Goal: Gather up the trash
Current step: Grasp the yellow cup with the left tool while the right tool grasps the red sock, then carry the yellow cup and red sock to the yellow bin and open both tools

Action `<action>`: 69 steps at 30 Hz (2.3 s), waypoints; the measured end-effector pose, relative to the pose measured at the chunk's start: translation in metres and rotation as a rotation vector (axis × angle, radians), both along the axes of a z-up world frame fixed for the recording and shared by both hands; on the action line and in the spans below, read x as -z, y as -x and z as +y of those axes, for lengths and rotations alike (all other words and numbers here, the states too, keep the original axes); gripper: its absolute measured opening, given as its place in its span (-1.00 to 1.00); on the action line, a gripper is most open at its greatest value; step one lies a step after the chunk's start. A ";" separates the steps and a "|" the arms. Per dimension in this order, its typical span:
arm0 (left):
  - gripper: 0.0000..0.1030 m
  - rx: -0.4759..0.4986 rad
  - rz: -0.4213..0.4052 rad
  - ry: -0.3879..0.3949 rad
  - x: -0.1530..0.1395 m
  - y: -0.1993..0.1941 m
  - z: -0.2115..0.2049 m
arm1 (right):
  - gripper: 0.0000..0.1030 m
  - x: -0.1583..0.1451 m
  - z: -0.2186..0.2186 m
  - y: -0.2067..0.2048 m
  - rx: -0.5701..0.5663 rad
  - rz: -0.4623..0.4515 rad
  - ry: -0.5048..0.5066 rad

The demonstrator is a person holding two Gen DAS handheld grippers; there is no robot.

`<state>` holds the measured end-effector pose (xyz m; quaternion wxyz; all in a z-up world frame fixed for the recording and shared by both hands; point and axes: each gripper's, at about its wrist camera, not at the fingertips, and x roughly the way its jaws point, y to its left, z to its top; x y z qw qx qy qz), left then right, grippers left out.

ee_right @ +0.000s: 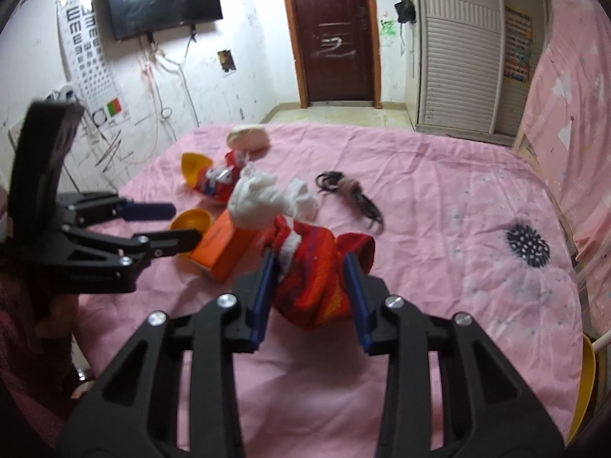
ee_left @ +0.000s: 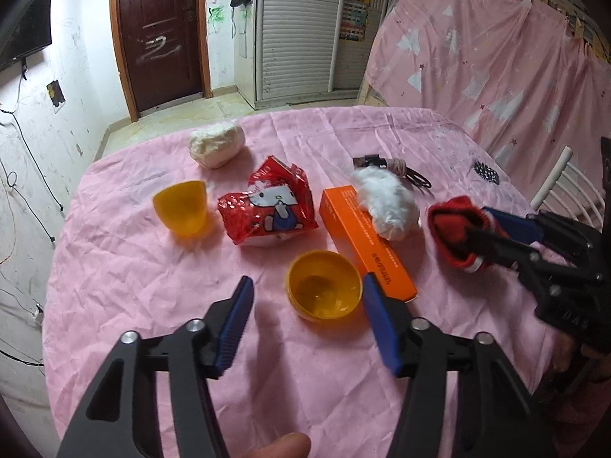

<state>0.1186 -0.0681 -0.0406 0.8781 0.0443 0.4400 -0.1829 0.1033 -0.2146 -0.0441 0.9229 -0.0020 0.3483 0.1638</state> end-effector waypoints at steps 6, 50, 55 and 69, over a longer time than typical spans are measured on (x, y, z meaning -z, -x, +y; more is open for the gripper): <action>-0.34 0.002 -0.002 -0.022 0.010 -0.001 -0.012 | -0.34 0.006 -0.007 0.001 0.017 0.001 -0.013; -0.34 0.124 -0.165 0.064 -0.105 0.034 -0.182 | -0.33 -0.045 -0.255 0.107 0.559 -0.291 -0.193; -0.34 0.179 -0.155 0.080 -0.108 0.041 -0.217 | -0.33 -0.039 -0.279 0.114 0.623 -0.288 -0.212; -0.34 0.343 -0.102 0.095 -0.102 0.058 -0.300 | 0.16 -0.038 -0.309 0.139 0.720 -0.324 -0.296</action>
